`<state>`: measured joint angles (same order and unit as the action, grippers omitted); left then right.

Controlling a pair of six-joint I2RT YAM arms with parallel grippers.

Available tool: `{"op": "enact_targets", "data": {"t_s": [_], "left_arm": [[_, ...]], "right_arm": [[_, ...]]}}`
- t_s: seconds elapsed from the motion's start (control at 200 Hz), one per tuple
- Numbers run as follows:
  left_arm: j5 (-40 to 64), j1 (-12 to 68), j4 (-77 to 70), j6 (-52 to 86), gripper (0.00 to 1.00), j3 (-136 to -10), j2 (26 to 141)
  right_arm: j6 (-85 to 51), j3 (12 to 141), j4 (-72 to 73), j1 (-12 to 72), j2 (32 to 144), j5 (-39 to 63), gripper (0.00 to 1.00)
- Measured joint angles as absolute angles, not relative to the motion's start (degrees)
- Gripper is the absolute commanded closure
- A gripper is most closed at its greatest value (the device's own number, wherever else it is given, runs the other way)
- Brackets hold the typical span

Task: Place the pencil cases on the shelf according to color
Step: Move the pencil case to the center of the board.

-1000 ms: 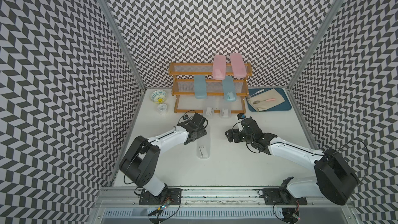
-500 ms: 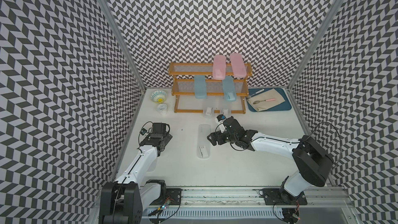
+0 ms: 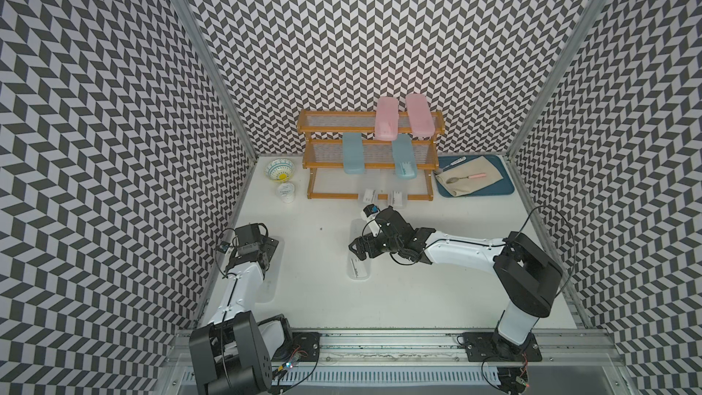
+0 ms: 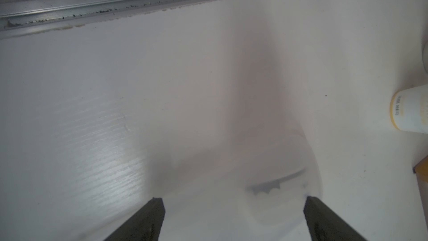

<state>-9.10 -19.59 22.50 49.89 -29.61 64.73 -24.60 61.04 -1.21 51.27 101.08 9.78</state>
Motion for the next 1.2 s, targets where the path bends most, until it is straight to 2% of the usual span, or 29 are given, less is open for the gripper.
{"op": "enact_targets", "data": {"t_s": [0.446,0.781,1.202], "left_arm": [[-5.5,-19.5,14.1,45.6,0.01,-28.5,71.0],[-6.4,-1.7,13.5,48.4,0.01,-28.2,70.7],[-8.5,8.2,14.0,51.8,0.01,-32.0,75.2]], "right_arm": [[-24.3,59.7,-1.3,51.3,100.8,6.8,0.04],[-23.3,58.0,-2.3,51.0,99.6,1.7,0.04],[-29.0,57.4,-6.1,50.3,97.6,-1.9,0.00]]}}
